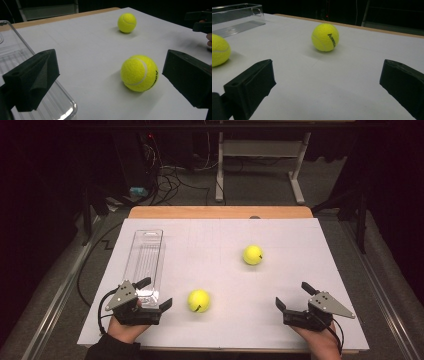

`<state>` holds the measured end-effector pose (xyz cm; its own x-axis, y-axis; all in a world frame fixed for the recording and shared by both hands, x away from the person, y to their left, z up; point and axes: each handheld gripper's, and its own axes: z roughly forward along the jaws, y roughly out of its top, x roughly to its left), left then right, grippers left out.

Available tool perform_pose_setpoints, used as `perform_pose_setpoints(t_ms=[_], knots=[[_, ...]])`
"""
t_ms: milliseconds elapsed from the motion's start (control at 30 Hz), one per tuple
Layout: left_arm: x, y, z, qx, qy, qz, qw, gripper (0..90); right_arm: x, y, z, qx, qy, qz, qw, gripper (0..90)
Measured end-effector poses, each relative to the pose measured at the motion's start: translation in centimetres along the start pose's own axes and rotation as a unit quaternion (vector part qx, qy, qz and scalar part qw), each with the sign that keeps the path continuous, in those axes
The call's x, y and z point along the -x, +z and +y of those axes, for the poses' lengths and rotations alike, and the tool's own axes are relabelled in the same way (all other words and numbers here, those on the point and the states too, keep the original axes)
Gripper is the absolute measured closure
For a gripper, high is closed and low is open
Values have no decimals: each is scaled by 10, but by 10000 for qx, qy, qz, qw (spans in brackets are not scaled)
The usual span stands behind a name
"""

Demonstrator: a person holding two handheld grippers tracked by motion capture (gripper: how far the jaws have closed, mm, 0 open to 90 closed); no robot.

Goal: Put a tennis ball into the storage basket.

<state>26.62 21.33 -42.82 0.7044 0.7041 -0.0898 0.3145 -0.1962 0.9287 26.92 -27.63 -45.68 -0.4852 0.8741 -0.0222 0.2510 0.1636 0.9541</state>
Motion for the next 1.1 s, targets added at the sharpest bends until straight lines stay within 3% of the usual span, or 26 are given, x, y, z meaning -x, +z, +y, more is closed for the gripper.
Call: perform_pose_setpoints(t_ms=[433, 733, 933, 1100], knots=[[18, 14, 5, -345, 370, -128, 9986, 16, 0, 1, -1, -17, -30, 27, 10000, 0], [28, 24, 6, -773, 579, -234, 9950, 16, 0, 1, -1, -24, -35, 21, 10000, 0], [34, 31, 6, -1114, 730, -301, 9906, 16, -2, 2, -2, -41, -53, 65, 10000, 0], [38, 40, 8, -1582, 868, -256, 9833, 16, -1, 1, -2, -23, -7, 80, 10000, 0]])
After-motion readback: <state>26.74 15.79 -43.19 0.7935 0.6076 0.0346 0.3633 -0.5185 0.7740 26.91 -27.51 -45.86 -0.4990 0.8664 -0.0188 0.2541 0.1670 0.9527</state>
